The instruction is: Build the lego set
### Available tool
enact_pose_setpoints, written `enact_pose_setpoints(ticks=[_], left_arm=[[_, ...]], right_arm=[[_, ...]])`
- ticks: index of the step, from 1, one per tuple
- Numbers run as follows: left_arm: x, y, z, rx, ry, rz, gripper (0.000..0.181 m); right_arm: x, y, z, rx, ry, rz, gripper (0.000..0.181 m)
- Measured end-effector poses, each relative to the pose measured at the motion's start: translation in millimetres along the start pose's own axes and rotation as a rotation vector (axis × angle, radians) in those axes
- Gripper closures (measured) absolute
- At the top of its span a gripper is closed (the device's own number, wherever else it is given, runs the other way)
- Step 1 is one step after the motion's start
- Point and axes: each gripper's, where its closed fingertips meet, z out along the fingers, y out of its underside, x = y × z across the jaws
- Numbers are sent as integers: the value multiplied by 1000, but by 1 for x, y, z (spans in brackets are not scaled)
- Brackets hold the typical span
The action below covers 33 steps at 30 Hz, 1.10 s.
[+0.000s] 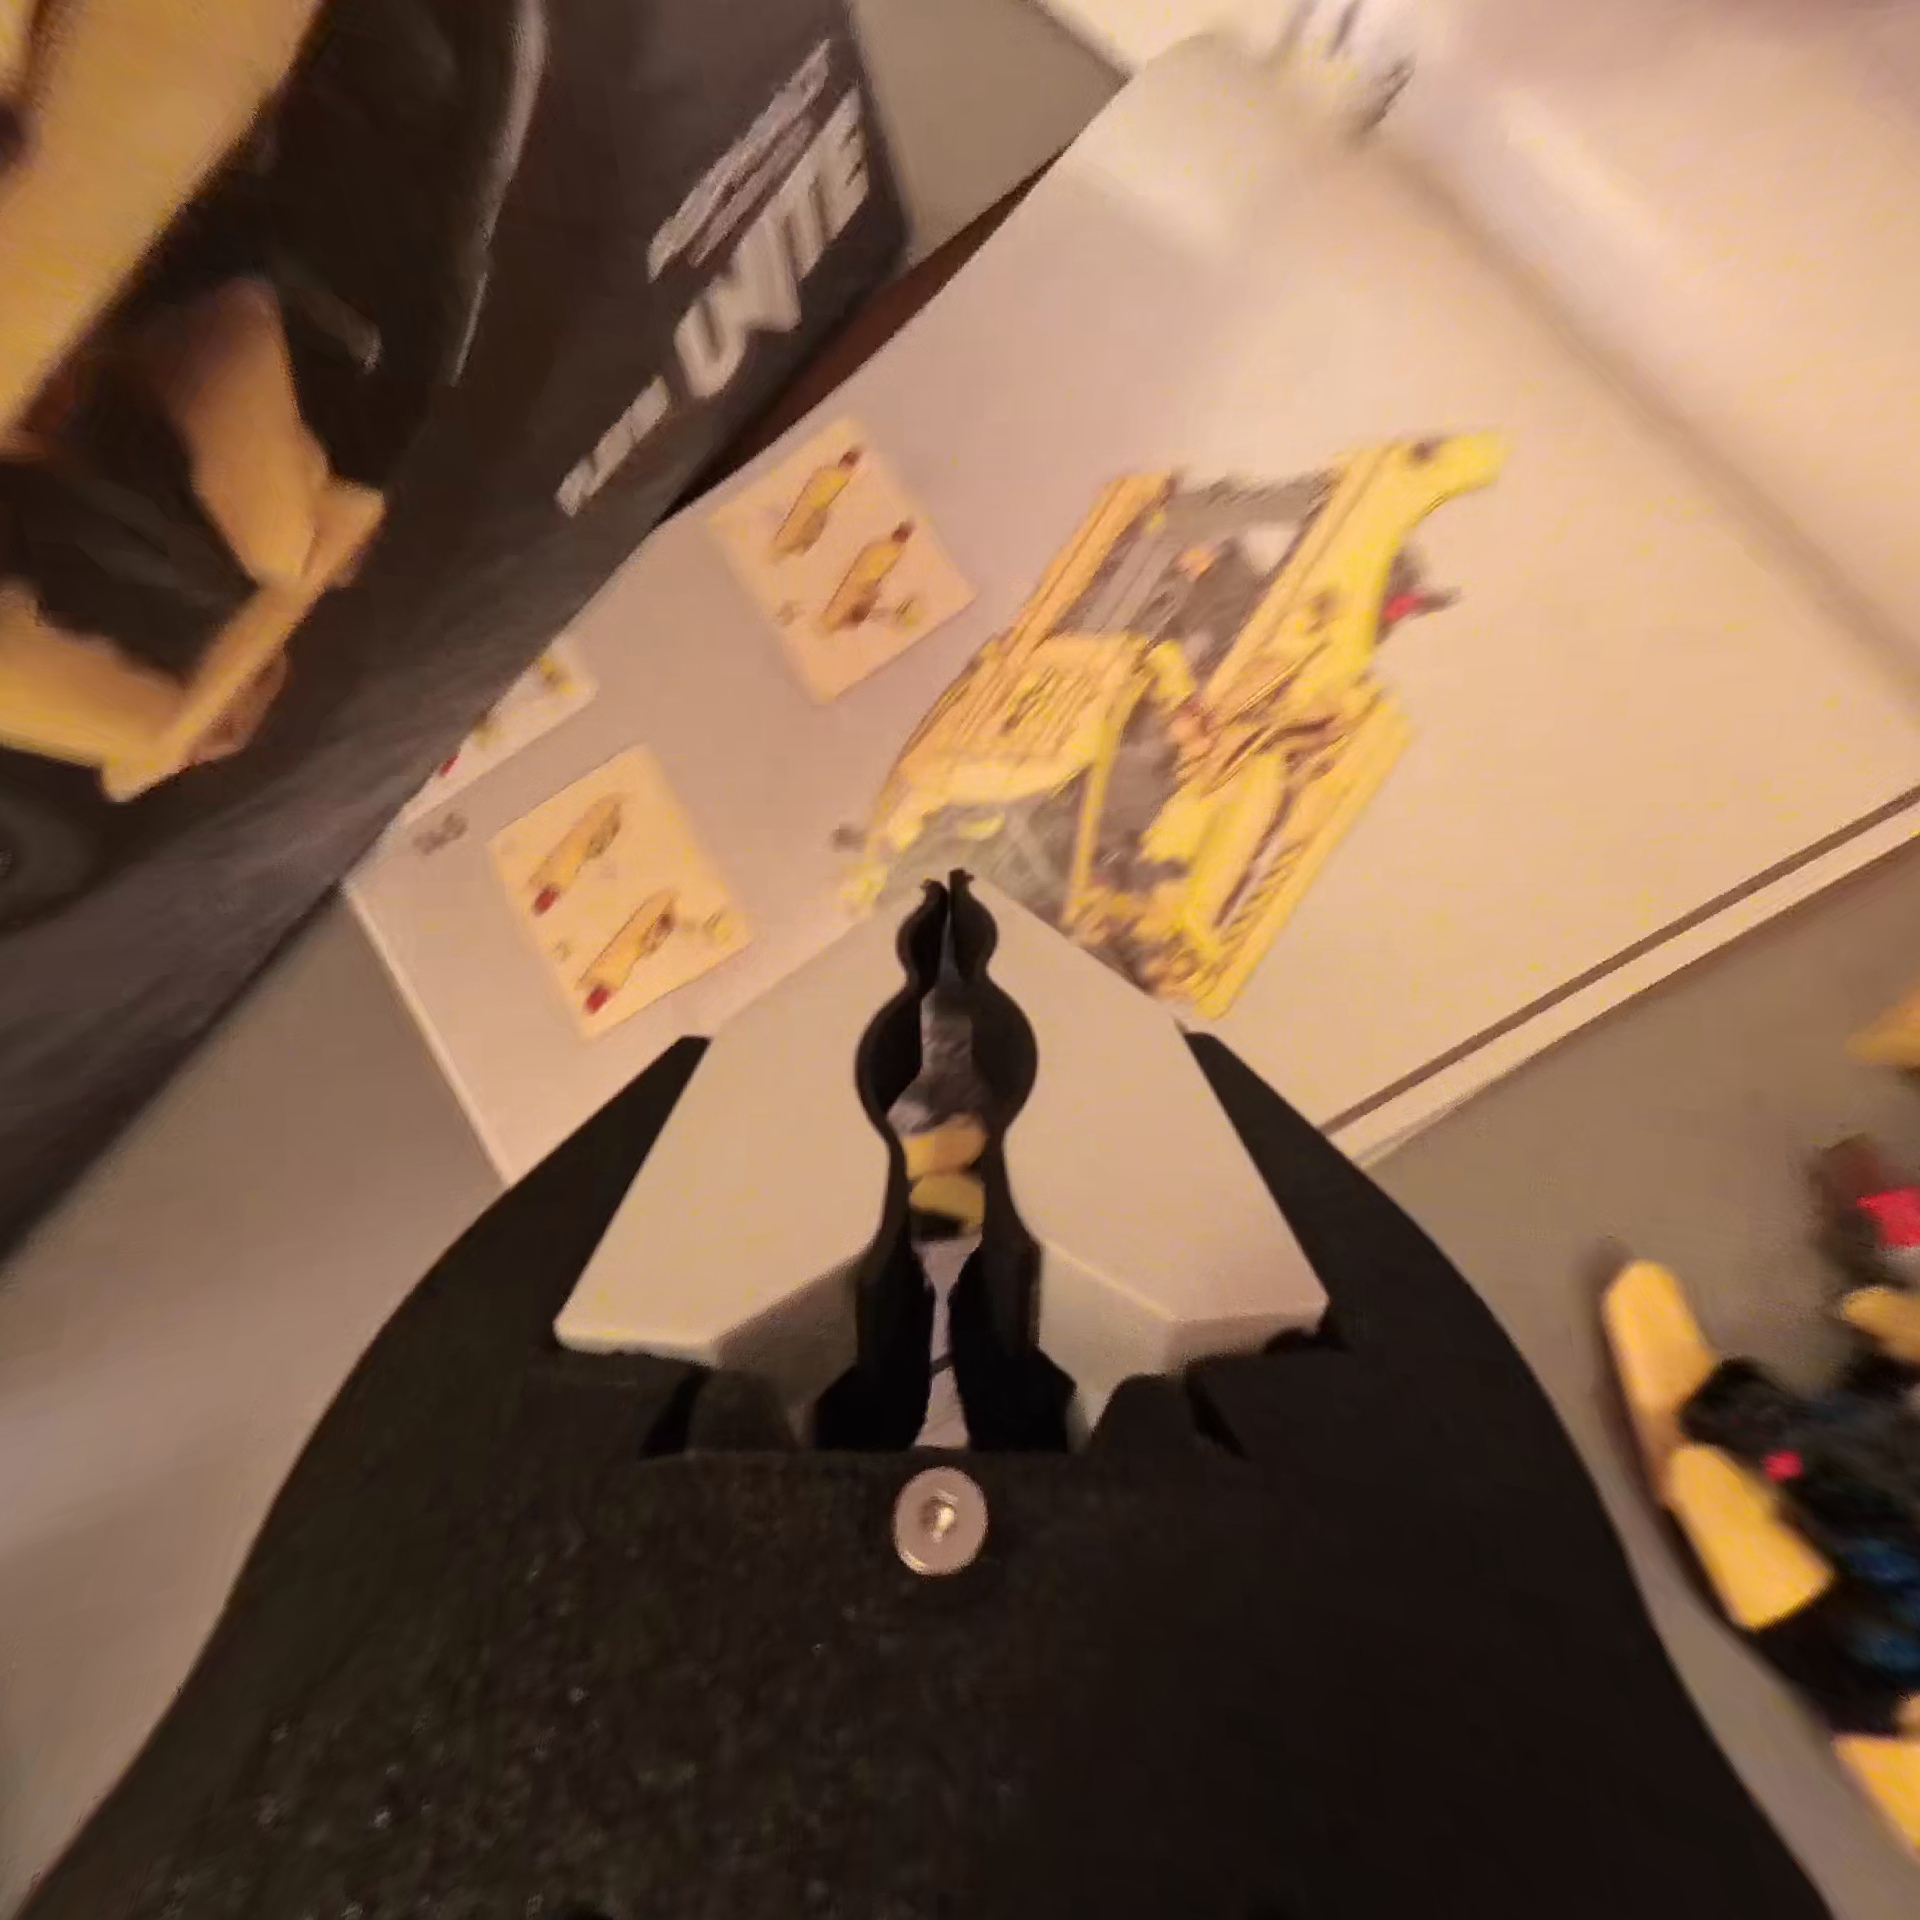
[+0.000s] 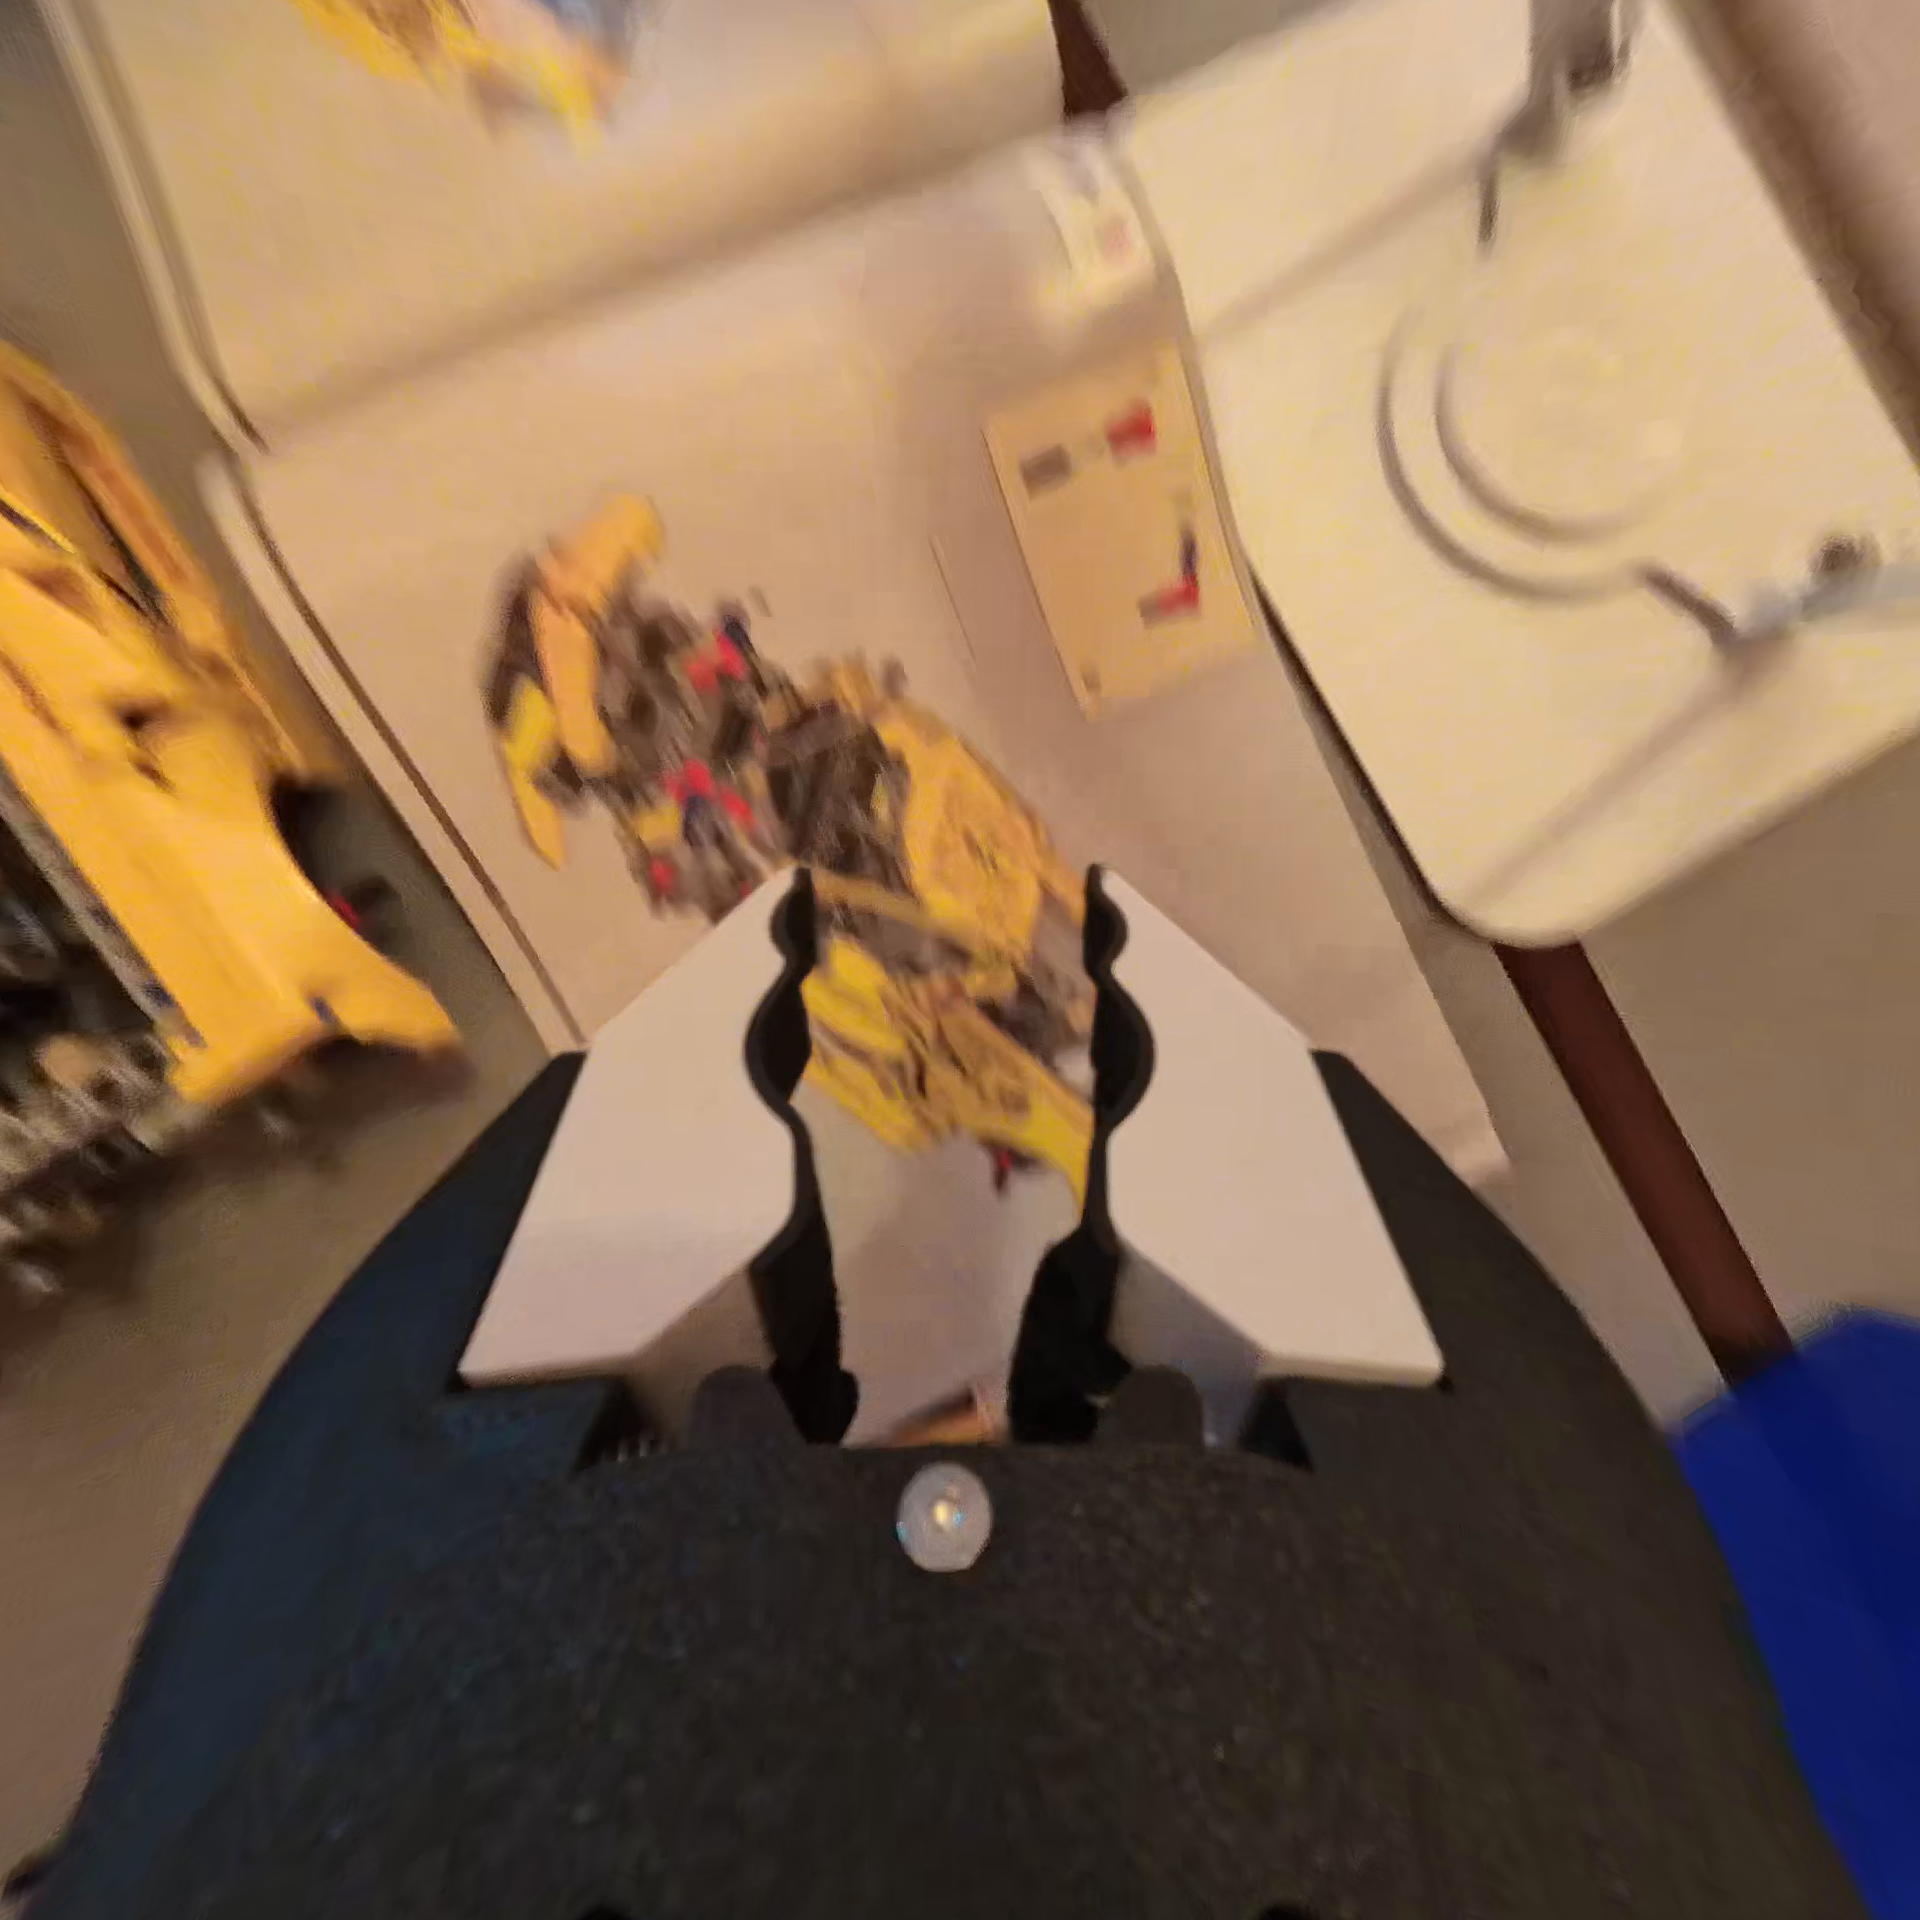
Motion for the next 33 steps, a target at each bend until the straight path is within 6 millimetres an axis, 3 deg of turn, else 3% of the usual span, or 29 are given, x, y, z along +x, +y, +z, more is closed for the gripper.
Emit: enact_pose_setpoints(ticks=[2, 4, 7, 10, 19, 23, 25, 29, 31, 33], left_arm=[[-4, 11, 1, 0, 56, -70, 181], [-5, 14, -1, 1, 86, -149, 181], [-5, 24, -8, -56, 47, -130, 181], [-7, 33, -16, -85, 27, -138, 181], [-16, 40, -22, -86, 64, -207, 181], [-34, 46, -42, -86, -14, -187, 174], [-43, 44, -61, -46, -40, -214, 169], [-52, 42, -91, 86, -66, -294, 166], [-47, 39, -86, 156, -27, -310, 165], [-48, 38, -73, 162, -36, -335, 165]], right_arm=[[5, 31, 1, -105, 39, -14, 123], [4, 44, 10, -126, 17, 7, 122], [5, 39, 16, -78, -36, 84, 120], [6, 32, 21, -35, -53, 51, 121], [8, 26, 25, -14, -49, 53, 126], [8, 28, 21, -14, -25, 70, 125], [3, 14, 5, 61, -53, 115, 121], [-10, -24, -61, 277, -29, 185, 123], [-33, -30, -86, 310, -16, 177, 121], [-60, -30, -97, 318, 2, 144, 122]])
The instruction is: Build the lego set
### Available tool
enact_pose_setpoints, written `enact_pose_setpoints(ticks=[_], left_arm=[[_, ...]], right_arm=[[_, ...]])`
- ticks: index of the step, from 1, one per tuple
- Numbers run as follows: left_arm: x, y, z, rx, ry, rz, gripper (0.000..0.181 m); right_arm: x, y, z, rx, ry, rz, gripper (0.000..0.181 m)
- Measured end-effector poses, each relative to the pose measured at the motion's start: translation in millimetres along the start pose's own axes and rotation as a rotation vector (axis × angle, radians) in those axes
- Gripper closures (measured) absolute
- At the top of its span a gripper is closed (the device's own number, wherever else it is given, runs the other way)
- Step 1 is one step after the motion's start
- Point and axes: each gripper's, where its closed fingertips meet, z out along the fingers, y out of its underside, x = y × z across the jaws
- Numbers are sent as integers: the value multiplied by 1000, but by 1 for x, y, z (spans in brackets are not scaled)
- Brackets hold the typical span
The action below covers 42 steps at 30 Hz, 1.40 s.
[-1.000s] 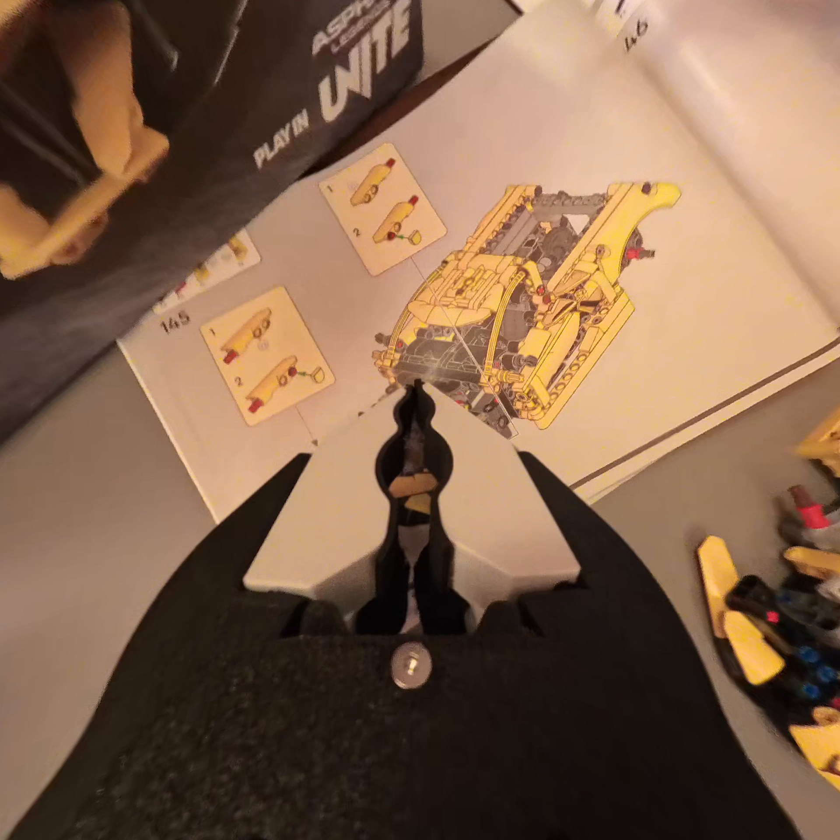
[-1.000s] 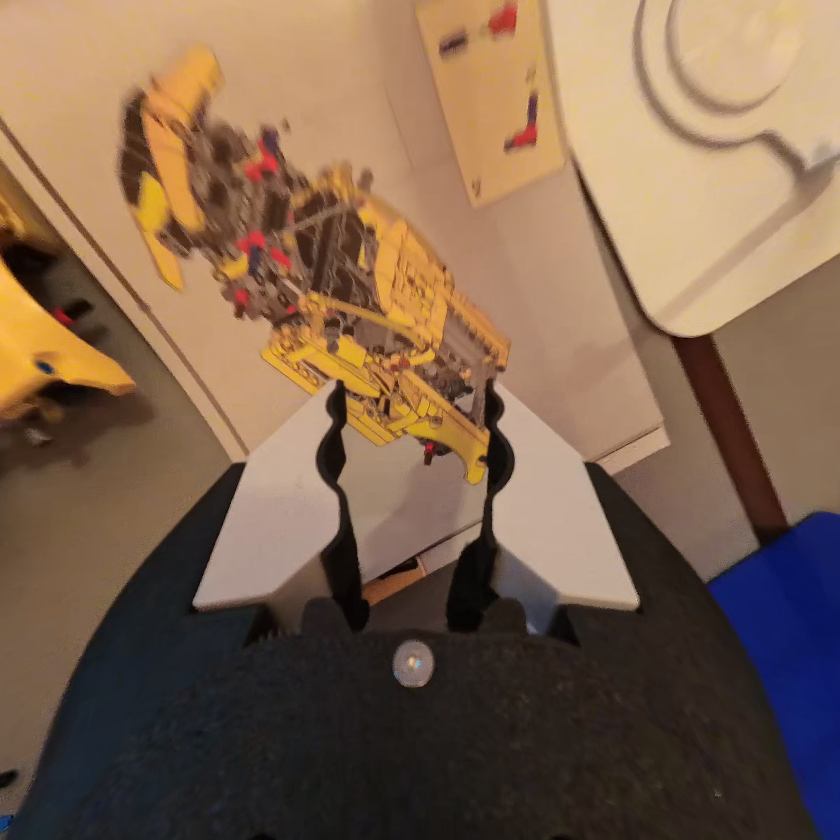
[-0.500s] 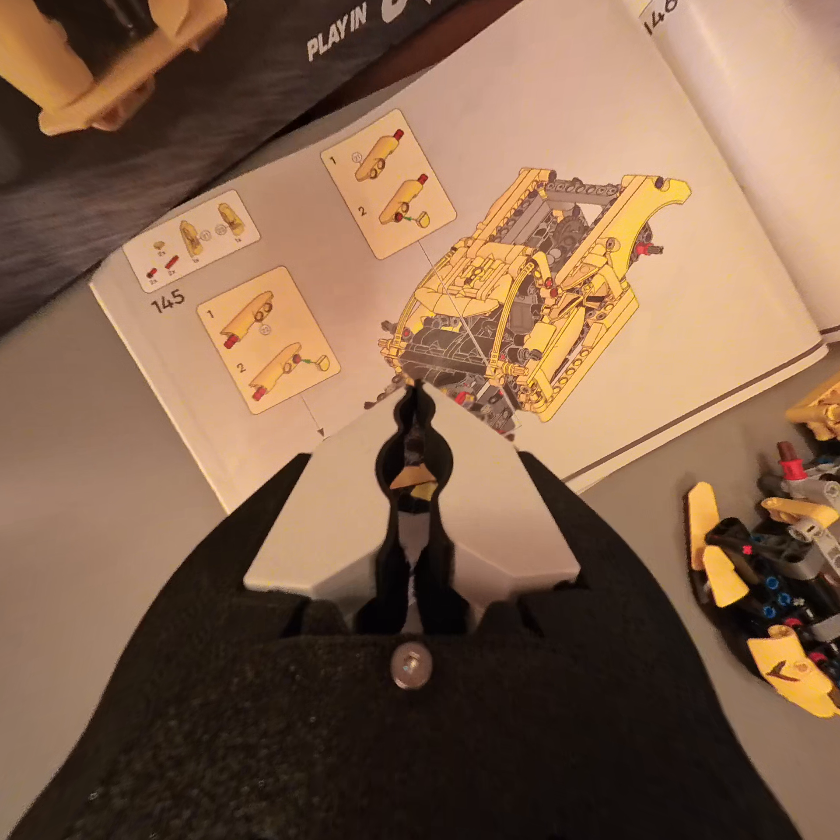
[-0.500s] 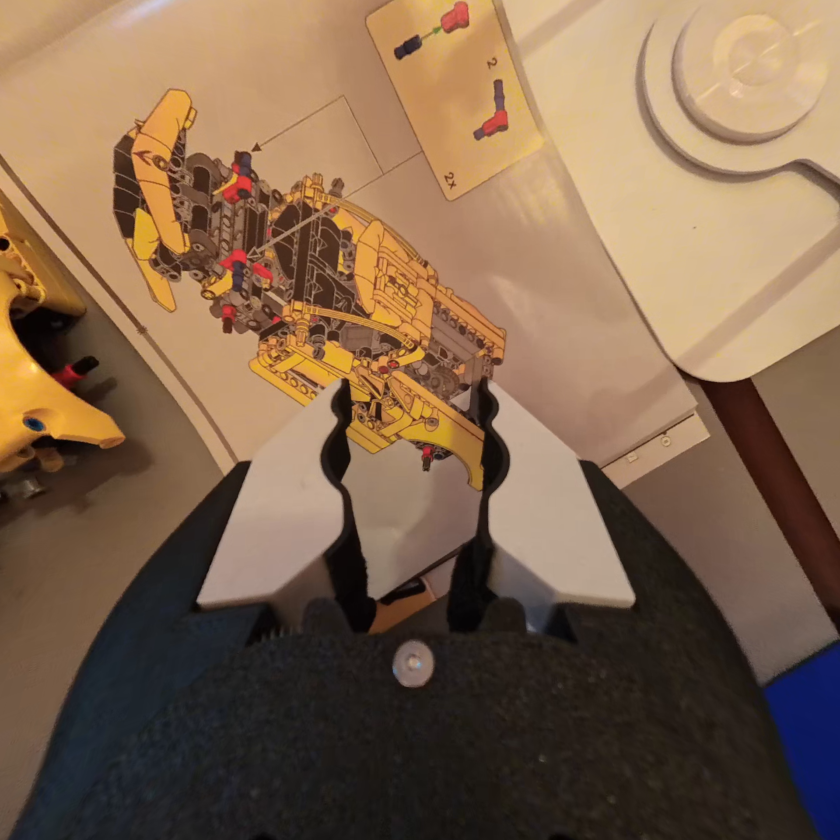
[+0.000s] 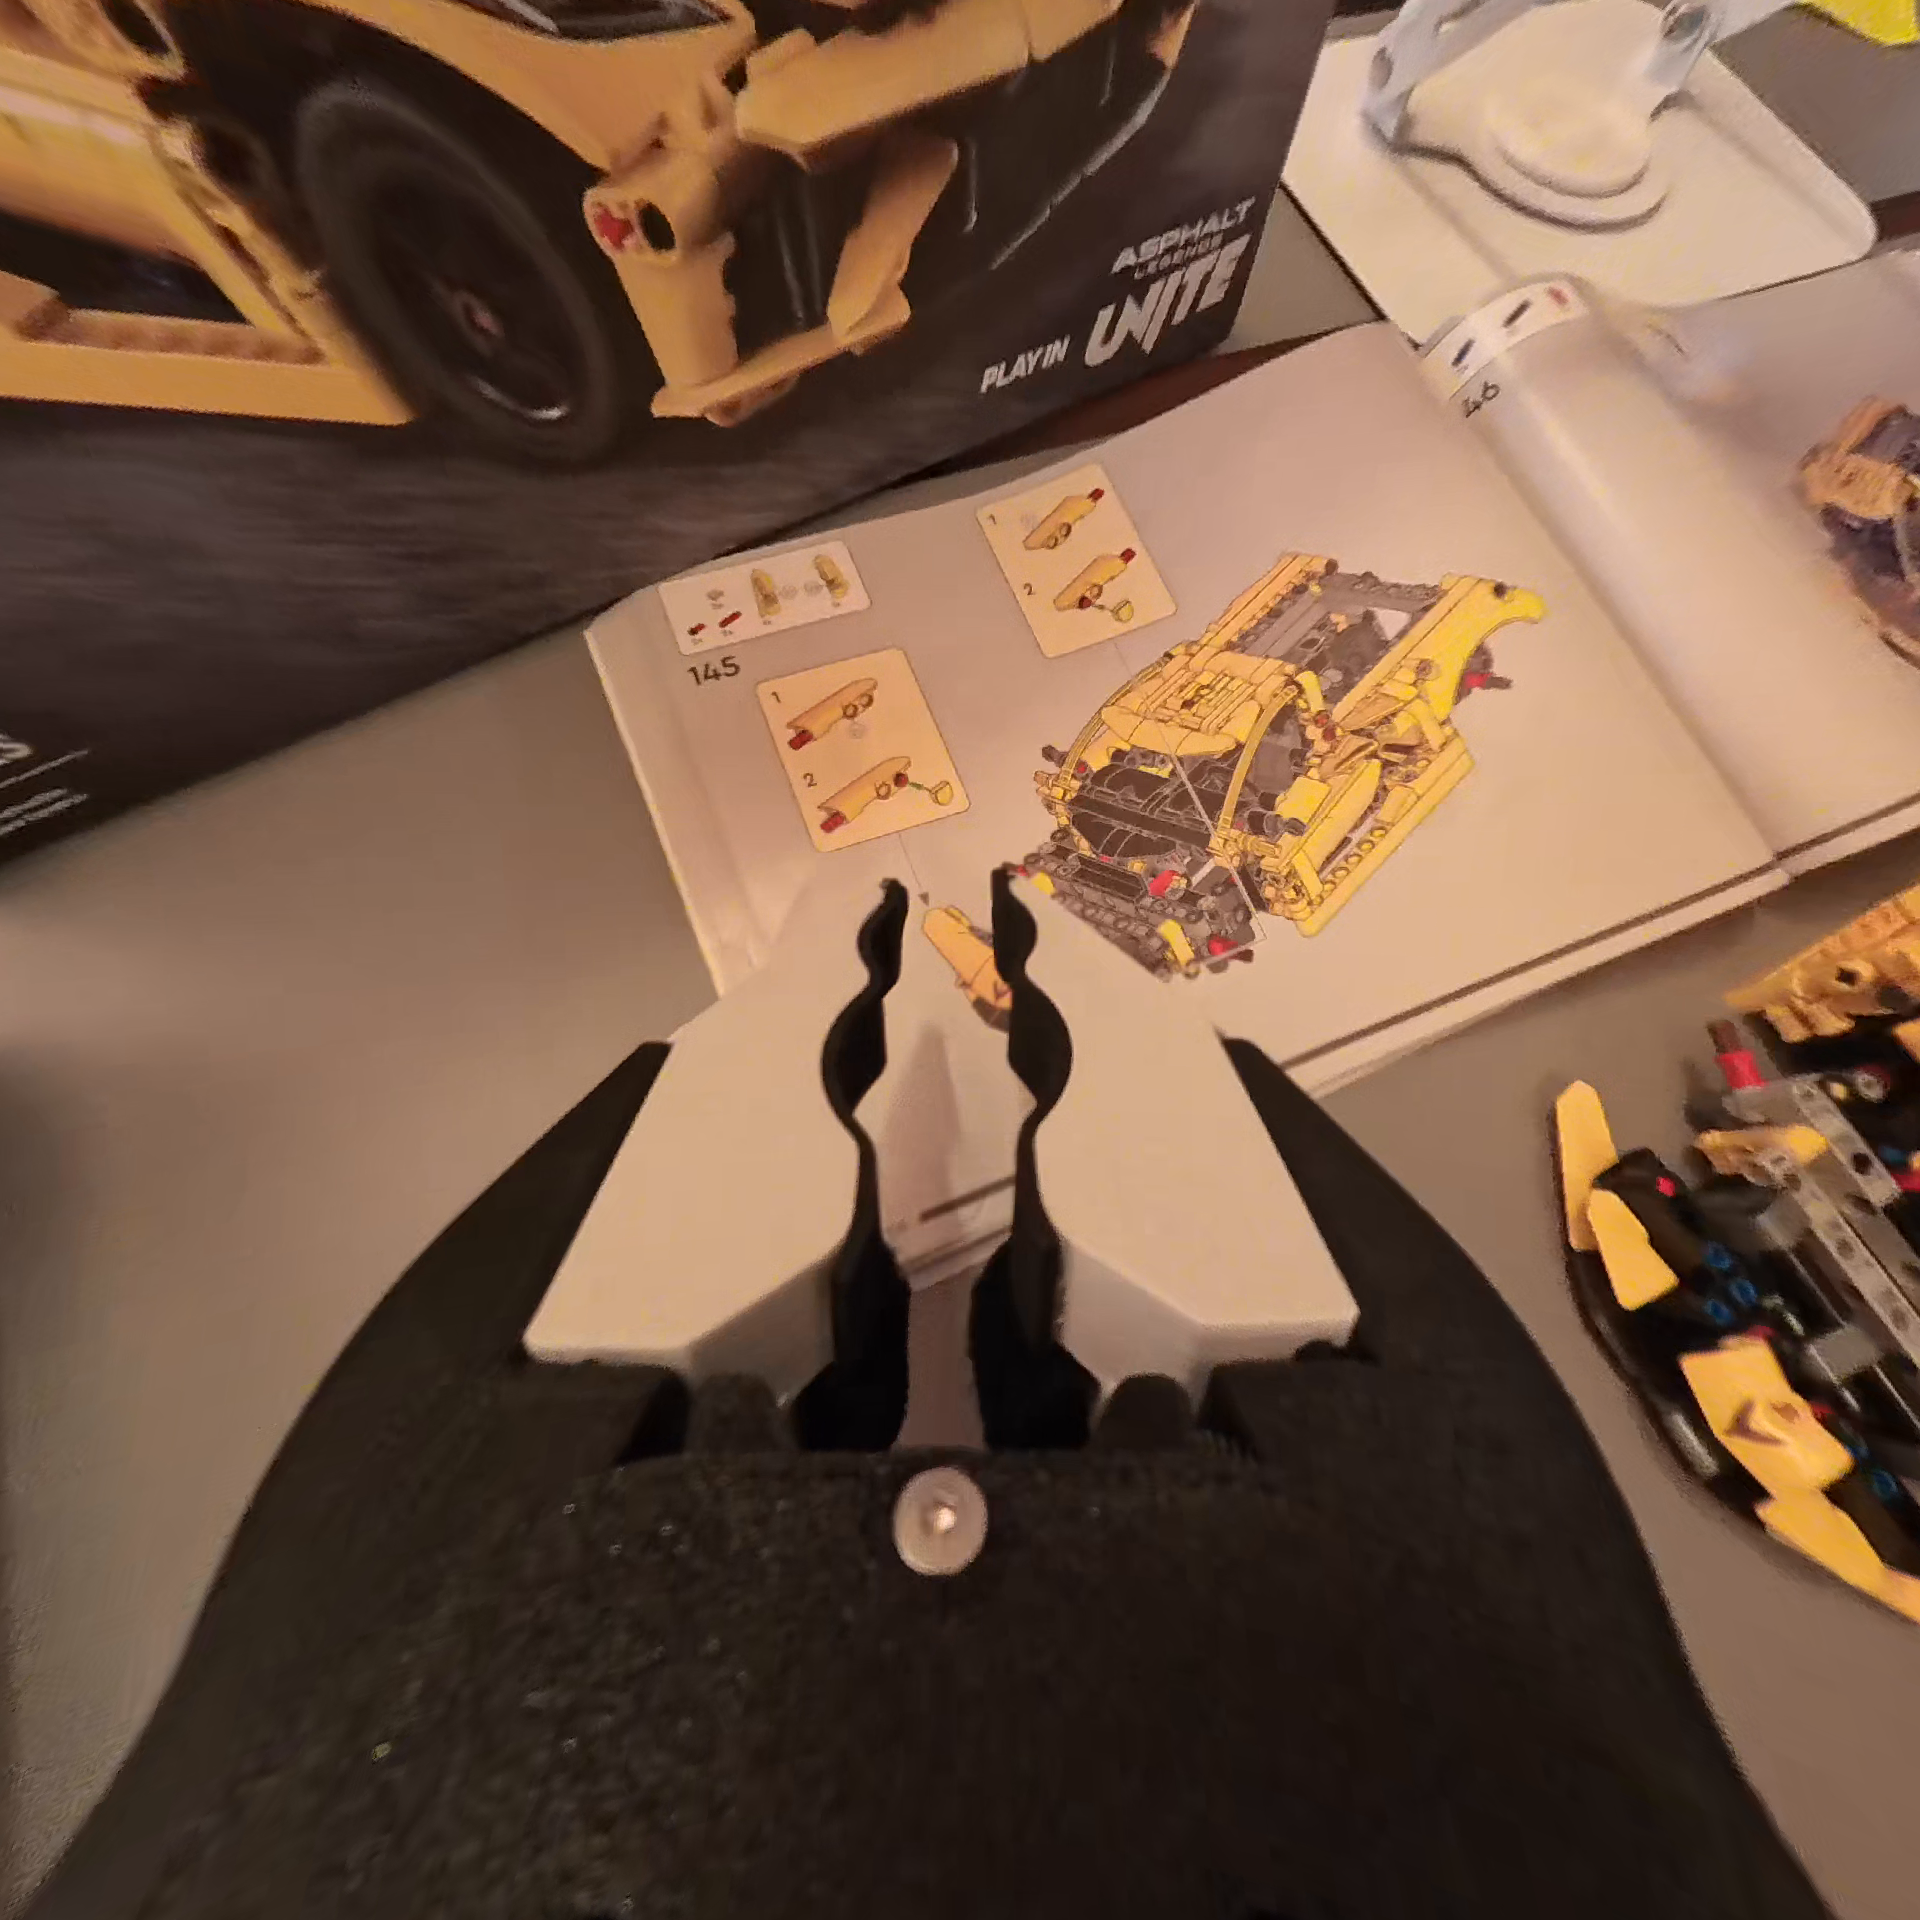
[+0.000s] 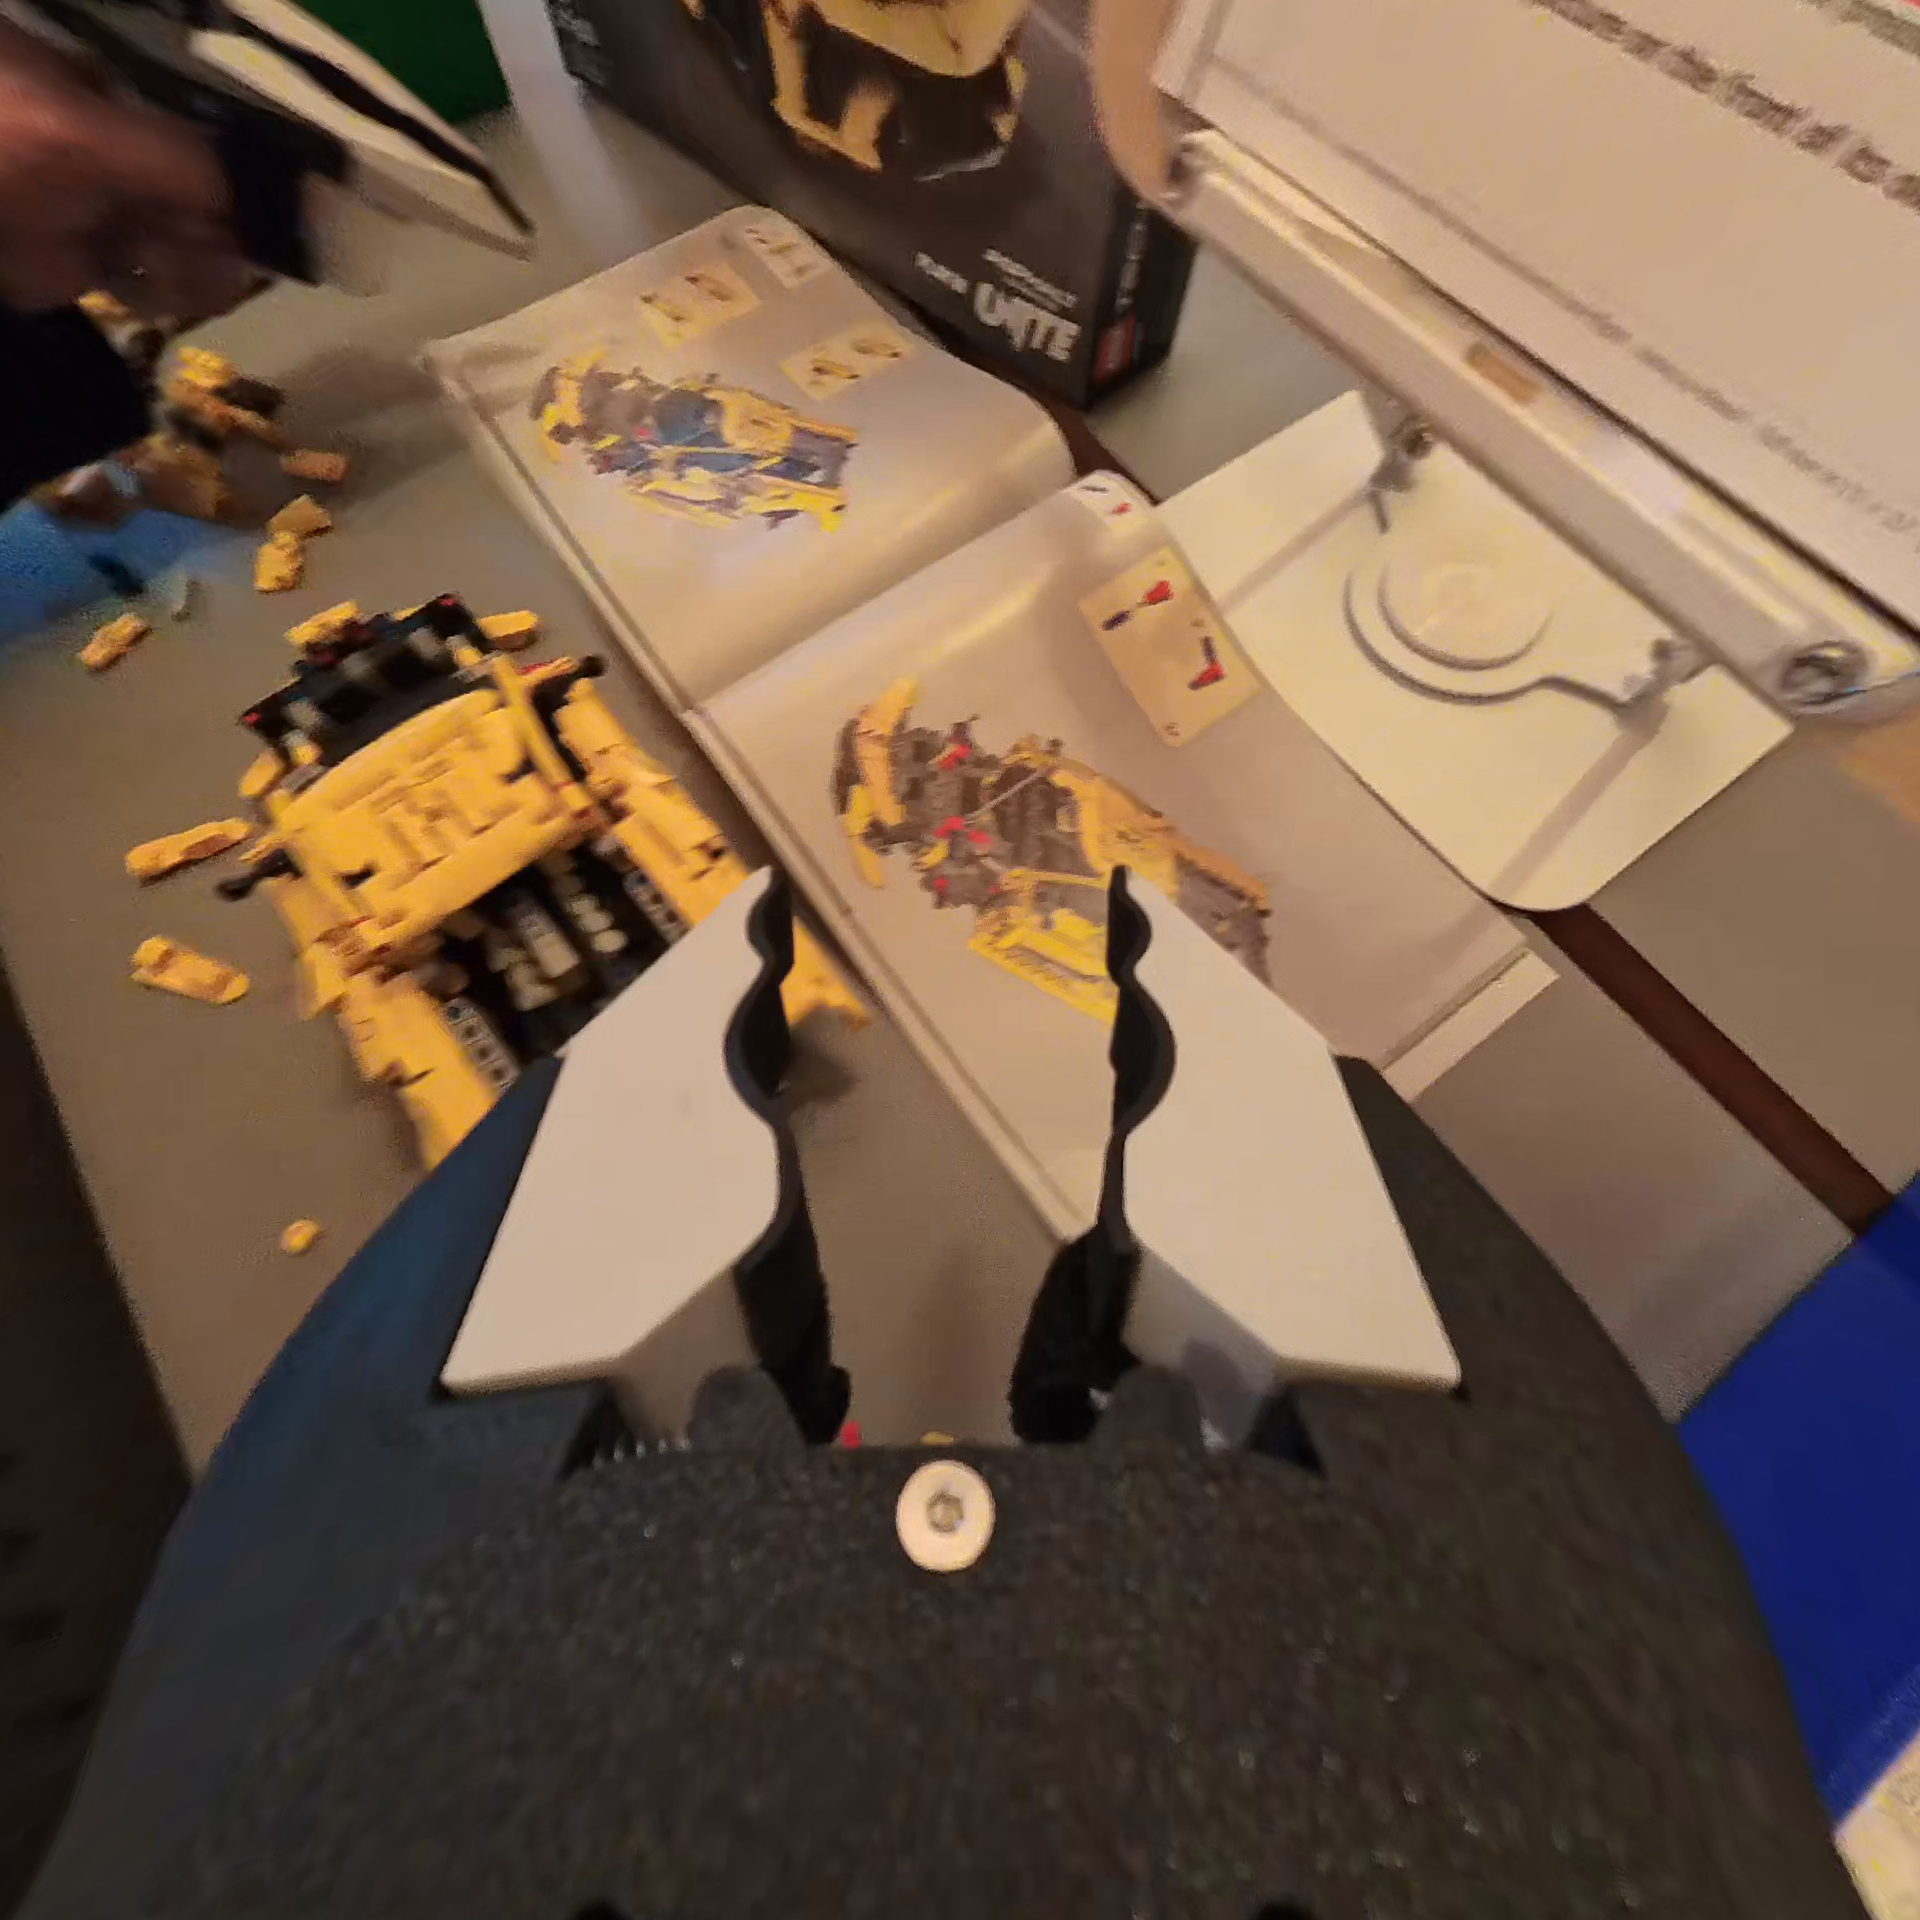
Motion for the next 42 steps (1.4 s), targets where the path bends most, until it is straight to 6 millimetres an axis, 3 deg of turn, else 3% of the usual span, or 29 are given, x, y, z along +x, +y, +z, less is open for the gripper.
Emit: enact_pose_setpoints(ticks=[4, 9, 14, 18, 22, 27, 31, 35, 37, 39, 42], left_arm=[[-6, 28, 26, -150, -50, 35, 181], [-3, 42, 18, -197, -8, 16, 181], [-2, 44, 16, -208, 8, 19, 181], [-8, 43, 15, -201, -32, 38, 181], [-18, 26, 4, -105, -89, 55, 175], [-24, 19, -4, -47, -58, -53, 164], [-19, 15, -5, -19, -6, -101, 161], [-16, 13, -6, -12, -29, -62, 162], [-13, 12, -6, -8, -23, -54, 162], [-10, 11, -6, -7, -16, -43, 162], [-9, 10, -7, -4, -34, -15, 162]], right_arm=[[-47, 11, -5, 40, 1, -12, 127], [-73, 27, -1, 62, -12, 79, 127], [-78, 38, -5, 32, 5, 88, 127], [-80, 33, -12, 47, 9, 92, 127], [-79, 28, -16, 61, 51, 67, 125], [-86, 26, -14, 84, 53, 97, 126], [-80, 42, -13, 59, 99, 120, 121], [-62, 63, -29, 26, 177, 154, 121], [-38, 83, -45, -23, 279, 159, 124], [-11, 117, -65, -127, 389, 167, 132], [-1, 153, -79, -184, 400, 243, 136]])
